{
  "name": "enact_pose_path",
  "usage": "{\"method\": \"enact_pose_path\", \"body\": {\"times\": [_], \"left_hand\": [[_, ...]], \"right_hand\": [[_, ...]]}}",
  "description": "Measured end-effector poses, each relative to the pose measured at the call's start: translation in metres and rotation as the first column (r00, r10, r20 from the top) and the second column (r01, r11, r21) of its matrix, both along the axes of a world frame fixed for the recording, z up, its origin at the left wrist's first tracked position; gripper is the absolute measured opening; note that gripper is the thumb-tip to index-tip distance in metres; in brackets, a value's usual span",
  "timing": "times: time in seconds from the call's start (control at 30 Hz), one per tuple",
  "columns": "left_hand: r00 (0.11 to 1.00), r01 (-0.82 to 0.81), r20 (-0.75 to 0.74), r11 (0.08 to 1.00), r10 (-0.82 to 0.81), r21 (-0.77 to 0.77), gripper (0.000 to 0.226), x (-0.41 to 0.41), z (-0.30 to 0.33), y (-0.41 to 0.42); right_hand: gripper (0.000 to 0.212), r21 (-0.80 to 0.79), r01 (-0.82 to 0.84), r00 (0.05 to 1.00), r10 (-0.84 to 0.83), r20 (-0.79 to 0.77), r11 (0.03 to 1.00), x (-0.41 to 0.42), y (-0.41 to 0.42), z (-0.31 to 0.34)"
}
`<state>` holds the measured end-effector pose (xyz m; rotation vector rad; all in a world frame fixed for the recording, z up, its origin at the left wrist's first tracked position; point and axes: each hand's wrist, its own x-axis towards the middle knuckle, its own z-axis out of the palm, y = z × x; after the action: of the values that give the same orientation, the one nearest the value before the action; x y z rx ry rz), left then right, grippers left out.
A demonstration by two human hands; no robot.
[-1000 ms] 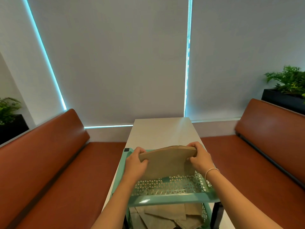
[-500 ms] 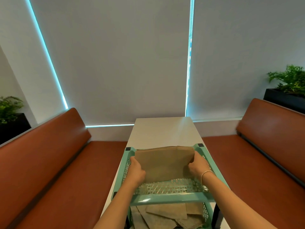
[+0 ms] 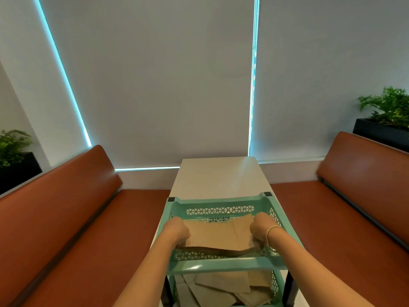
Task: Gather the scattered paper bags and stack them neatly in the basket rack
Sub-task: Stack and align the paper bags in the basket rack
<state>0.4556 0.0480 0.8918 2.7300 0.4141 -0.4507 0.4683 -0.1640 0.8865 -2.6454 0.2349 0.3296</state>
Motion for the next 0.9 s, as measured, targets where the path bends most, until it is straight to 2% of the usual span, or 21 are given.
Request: {"method": "enact_pose_path", "body": {"times": [0.13, 0.2, 0.23, 0.27, 0.33, 0.37, 0.43, 0.5, 0.63, 0.73, 0.8, 0.87, 0.9], "left_hand": [[1.0, -0.014, 0.021, 0.998, 0.013, 0.064, 0.032, -0.002, -0.007, -0.004], [0.997, -0.038, 0.066, 0.999, 0.037, 0.019, 0.035, -0.004, -0.009, -0.007], [0.993, -0.06, 0.098, 0.998, 0.059, -0.001, 0.035, -0.004, -0.011, -0.009], [0.991, -0.072, 0.11, 0.997, 0.07, 0.013, 0.034, -0.004, -0.014, -0.01], [0.994, -0.024, 0.109, 0.991, 0.01, 0.134, 0.034, -0.003, -0.02, -0.01], [0.99, -0.063, 0.131, 0.989, 0.045, 0.132, 0.035, -0.001, -0.024, -0.01], [0.978, -0.136, 0.172, 0.987, 0.119, 0.087, 0.03, -0.002, -0.025, -0.01], [0.973, -0.141, 0.196, 0.986, 0.123, 0.084, 0.024, -0.002, -0.026, -0.011], [0.969, -0.155, 0.215, 0.974, 0.118, 0.163, 0.021, -0.001, -0.03, -0.016], [0.962, -0.167, 0.247, 0.968, 0.119, 0.186, 0.021, -0.001, -0.034, -0.021], [0.953, -0.177, 0.277, 0.967, 0.121, 0.184, 0.019, -0.001, -0.035, -0.022], [0.943, -0.192, 0.305, 0.966, 0.133, 0.172, 0.017, -0.003, -0.035, -0.023], [0.937, -0.201, 0.321, 0.966, 0.14, 0.165, 0.016, -0.003, -0.035, -0.023]], "right_hand": [[0.02, -0.109, -0.044, 0.999, 0.041, -0.03, 0.993, -0.004, 0.006, 0.0], [0.012, -0.142, -0.07, 0.997, 0.064, -0.046, 0.987, -0.005, 0.008, 0.0], [0.016, -0.141, -0.068, 0.997, 0.062, -0.048, 0.988, -0.006, 0.01, 0.0], [0.023, -0.157, -0.075, 0.997, 0.069, -0.042, 0.985, -0.008, 0.011, -0.001], [0.022, -0.169, -0.092, 0.996, 0.087, -0.036, 0.981, -0.009, 0.012, -0.005], [0.018, -0.171, -0.095, 0.995, 0.089, -0.039, 0.981, -0.009, 0.012, -0.007], [0.028, -0.162, -0.074, 0.997, 0.071, -0.021, 0.984, -0.008, 0.012, -0.011], [0.031, -0.137, -0.062, 0.998, 0.061, -0.008, 0.989, -0.008, 0.012, -0.013], [0.025, -0.137, -0.063, 0.998, 0.064, -0.001, 0.989, -0.009, 0.012, -0.014], [0.006, -0.124, -0.071, 0.997, 0.073, 0.014, 0.99, -0.009, 0.01, -0.016], [0.011, -0.085, -0.051, 0.998, 0.054, 0.041, 0.995, -0.008, 0.009, -0.017], [0.003, -0.068, -0.049, 0.998, 0.052, 0.043, 0.996, -0.006, 0.006, -0.018], [0.011, -0.073, -0.045, 0.998, 0.047, 0.032, 0.996, -0.005, 0.006, -0.019]]}}
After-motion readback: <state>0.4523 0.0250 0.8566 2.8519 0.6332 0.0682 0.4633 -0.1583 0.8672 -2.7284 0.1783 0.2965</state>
